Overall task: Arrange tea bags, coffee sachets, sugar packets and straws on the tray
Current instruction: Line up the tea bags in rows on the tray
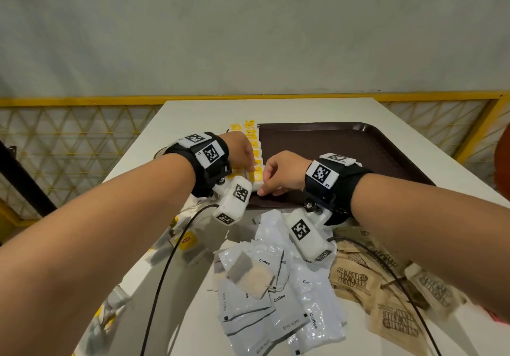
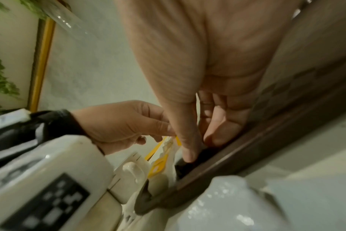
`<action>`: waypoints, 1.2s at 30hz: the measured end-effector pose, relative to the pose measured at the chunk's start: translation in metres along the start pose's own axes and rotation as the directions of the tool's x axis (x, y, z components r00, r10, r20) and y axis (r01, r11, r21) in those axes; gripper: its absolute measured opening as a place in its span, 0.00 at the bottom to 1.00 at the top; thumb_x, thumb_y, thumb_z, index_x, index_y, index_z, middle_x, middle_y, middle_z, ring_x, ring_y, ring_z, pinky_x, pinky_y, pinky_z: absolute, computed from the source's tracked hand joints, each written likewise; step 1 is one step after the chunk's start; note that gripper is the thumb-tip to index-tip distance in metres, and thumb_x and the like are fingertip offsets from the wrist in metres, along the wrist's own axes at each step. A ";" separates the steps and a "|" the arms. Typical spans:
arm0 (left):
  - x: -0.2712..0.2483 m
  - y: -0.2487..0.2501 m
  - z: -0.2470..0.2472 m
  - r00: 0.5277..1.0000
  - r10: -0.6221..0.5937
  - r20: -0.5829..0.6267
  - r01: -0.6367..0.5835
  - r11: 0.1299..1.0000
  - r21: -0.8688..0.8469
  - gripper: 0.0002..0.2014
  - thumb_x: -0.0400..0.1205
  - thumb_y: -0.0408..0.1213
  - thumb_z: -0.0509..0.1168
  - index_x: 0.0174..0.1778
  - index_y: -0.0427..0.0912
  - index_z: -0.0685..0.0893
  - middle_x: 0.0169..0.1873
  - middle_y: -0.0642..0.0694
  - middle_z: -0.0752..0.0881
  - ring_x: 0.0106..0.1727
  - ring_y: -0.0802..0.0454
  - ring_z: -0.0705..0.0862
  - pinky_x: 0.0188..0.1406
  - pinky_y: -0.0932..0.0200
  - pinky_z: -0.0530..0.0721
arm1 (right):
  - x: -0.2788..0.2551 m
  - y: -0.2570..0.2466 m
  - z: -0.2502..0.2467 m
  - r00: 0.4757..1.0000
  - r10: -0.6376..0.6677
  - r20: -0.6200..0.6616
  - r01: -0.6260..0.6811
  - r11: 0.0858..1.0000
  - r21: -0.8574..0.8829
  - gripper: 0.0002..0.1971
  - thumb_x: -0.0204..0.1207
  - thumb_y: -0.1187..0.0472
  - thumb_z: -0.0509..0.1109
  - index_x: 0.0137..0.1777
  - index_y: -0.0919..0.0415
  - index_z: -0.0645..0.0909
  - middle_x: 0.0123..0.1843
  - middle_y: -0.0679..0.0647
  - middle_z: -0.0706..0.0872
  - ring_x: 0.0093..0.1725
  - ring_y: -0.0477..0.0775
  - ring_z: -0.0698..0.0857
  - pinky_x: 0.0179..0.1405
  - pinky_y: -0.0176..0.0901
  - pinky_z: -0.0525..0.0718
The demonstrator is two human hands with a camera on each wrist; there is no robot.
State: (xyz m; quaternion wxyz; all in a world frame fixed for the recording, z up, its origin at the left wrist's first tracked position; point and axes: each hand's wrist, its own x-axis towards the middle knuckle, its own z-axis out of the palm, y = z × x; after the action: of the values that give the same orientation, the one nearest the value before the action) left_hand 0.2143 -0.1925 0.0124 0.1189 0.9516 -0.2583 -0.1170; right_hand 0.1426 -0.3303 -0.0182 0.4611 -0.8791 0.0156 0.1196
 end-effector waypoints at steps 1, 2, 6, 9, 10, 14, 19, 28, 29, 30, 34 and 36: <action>0.001 0.000 0.000 1.000 -0.001 0.001 0.001 1.000 -0.004 0.09 0.77 0.41 0.73 0.49 0.42 0.90 0.45 0.49 0.87 0.47 0.54 0.82 0.49 0.60 0.79 | 0.001 0.000 0.001 1.000 -0.012 0.000 0.012 0.999 -0.044 0.13 0.65 0.72 0.81 0.31 0.62 0.79 0.32 0.57 0.82 0.30 0.51 0.81 0.30 0.35 0.85; 0.002 0.000 0.001 1.000 -0.003 0.003 0.003 1.000 -0.009 0.09 0.76 0.41 0.74 0.48 0.42 0.91 0.44 0.49 0.87 0.47 0.54 0.82 0.50 0.59 0.80 | 0.003 0.001 0.002 1.000 -0.019 -0.003 0.019 0.996 -0.088 0.13 0.65 0.71 0.81 0.31 0.62 0.79 0.31 0.56 0.81 0.29 0.49 0.81 0.29 0.34 0.85; 0.002 -0.004 0.005 1.000 -0.010 -0.003 0.010 1.000 0.003 0.08 0.72 0.41 0.77 0.43 0.42 0.90 0.42 0.50 0.87 0.45 0.55 0.83 0.47 0.60 0.80 | 0.008 0.001 0.006 0.999 -0.036 0.010 0.037 0.977 -0.209 0.12 0.66 0.67 0.82 0.31 0.58 0.80 0.33 0.52 0.82 0.36 0.49 0.80 0.35 0.37 0.83; -0.003 -0.007 0.006 1.000 0.011 -0.015 -0.011 1.000 -0.004 0.08 0.71 0.40 0.78 0.41 0.44 0.88 0.39 0.53 0.85 0.44 0.56 0.82 0.44 0.61 0.79 | 0.005 -0.001 0.003 0.998 -0.028 0.050 0.040 0.969 -0.242 0.06 0.68 0.64 0.81 0.37 0.59 0.85 0.36 0.51 0.83 0.38 0.47 0.80 0.34 0.35 0.83; -0.006 -0.008 0.006 0.999 0.026 -0.026 -0.026 1.000 -0.006 0.08 0.71 0.40 0.78 0.42 0.44 0.88 0.38 0.54 0.84 0.42 0.57 0.81 0.44 0.63 0.79 | 0.002 -0.002 0.001 0.997 -0.018 0.069 0.035 0.967 -0.250 0.04 0.68 0.64 0.80 0.40 0.59 0.87 0.36 0.51 0.83 0.37 0.46 0.80 0.33 0.34 0.82; -0.032 -0.007 -0.007 0.996 0.049 -0.075 -0.054 0.997 -0.061 0.07 0.74 0.38 0.76 0.44 0.42 0.88 0.33 0.56 0.82 0.35 0.60 0.79 0.34 0.69 0.75 | -0.018 -0.012 -0.007 0.996 -0.053 0.077 0.072 0.960 -0.272 0.04 0.70 0.62 0.79 0.44 0.57 0.88 0.36 0.52 0.81 0.33 0.45 0.78 0.30 0.32 0.80; -0.092 -0.016 -0.018 0.977 -0.032 0.211 0.063 0.988 -0.143 0.04 0.77 0.34 0.72 0.46 0.40 0.89 0.33 0.50 0.85 0.27 0.62 0.81 0.27 0.69 0.82 | -0.068 -0.038 0.010 0.899 -0.163 0.407 0.331 0.862 -0.385 0.11 0.70 0.57 0.80 0.52 0.55 0.88 0.39 0.54 0.86 0.32 0.41 0.79 0.34 0.30 0.77; -0.135 -0.030 0.016 0.928 -0.075 0.366 -0.048 0.947 0.317 0.19 0.70 0.49 0.76 0.53 0.52 0.80 0.40 0.58 0.77 0.38 0.57 0.76 0.36 0.64 0.77 | -0.078 -0.039 0.061 0.858 -0.174 0.483 0.441 0.731 -0.520 0.15 0.67 0.56 0.82 0.51 0.52 0.83 0.44 0.50 0.80 0.42 0.50 0.80 0.41 0.41 0.79; -0.134 -0.029 0.019 0.927 -0.075 0.367 -0.053 0.943 0.328 0.18 0.71 0.48 0.76 0.52 0.51 0.79 0.38 0.57 0.77 0.37 0.57 0.76 0.35 0.63 0.77 | -0.079 -0.040 0.061 0.860 -0.191 0.473 0.439 0.747 -0.498 0.12 0.68 0.58 0.81 0.48 0.53 0.84 0.42 0.51 0.81 0.41 0.50 0.80 0.39 0.39 0.78; -0.133 -0.028 0.022 0.930 -0.066 0.361 -0.070 0.935 0.349 0.15 0.72 0.47 0.75 0.50 0.50 0.78 0.37 0.57 0.77 0.36 0.57 0.76 0.33 0.63 0.76 | -0.080 -0.041 0.061 0.862 -0.204 0.464 0.440 0.756 -0.484 0.09 0.69 0.59 0.80 0.45 0.54 0.83 0.40 0.50 0.80 0.38 0.47 0.79 0.37 0.37 0.76; -0.131 -0.028 0.025 0.948 -0.036 0.318 -0.089 0.924 0.371 0.04 0.76 0.39 0.69 0.43 0.47 0.81 0.35 0.53 0.82 0.30 0.58 0.76 0.28 0.66 0.74 | -0.086 -0.043 0.055 0.880 -0.212 0.426 0.403 0.809 -0.429 0.06 0.73 0.62 0.77 0.46 0.60 0.83 0.32 0.43 0.79 0.25 0.35 0.78 0.25 0.23 0.73; -0.130 -0.028 0.021 0.955 -0.031 0.295 -0.067 0.946 0.317 0.04 0.76 0.40 0.70 0.41 0.46 0.81 0.34 0.52 0.84 0.29 0.58 0.78 0.28 0.67 0.75 | -0.085 -0.042 0.053 0.883 -0.183 0.433 0.386 0.808 -0.445 0.12 0.71 0.58 0.79 0.52 0.58 0.83 0.37 0.45 0.80 0.28 0.38 0.78 0.28 0.24 0.74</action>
State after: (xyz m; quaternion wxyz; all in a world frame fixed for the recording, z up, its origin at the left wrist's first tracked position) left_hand 0.1123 -0.1057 0.0052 -0.0778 0.9273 -0.2976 -0.2132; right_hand 0.0550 -0.2696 0.0058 0.2142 -0.9235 -0.2384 0.2106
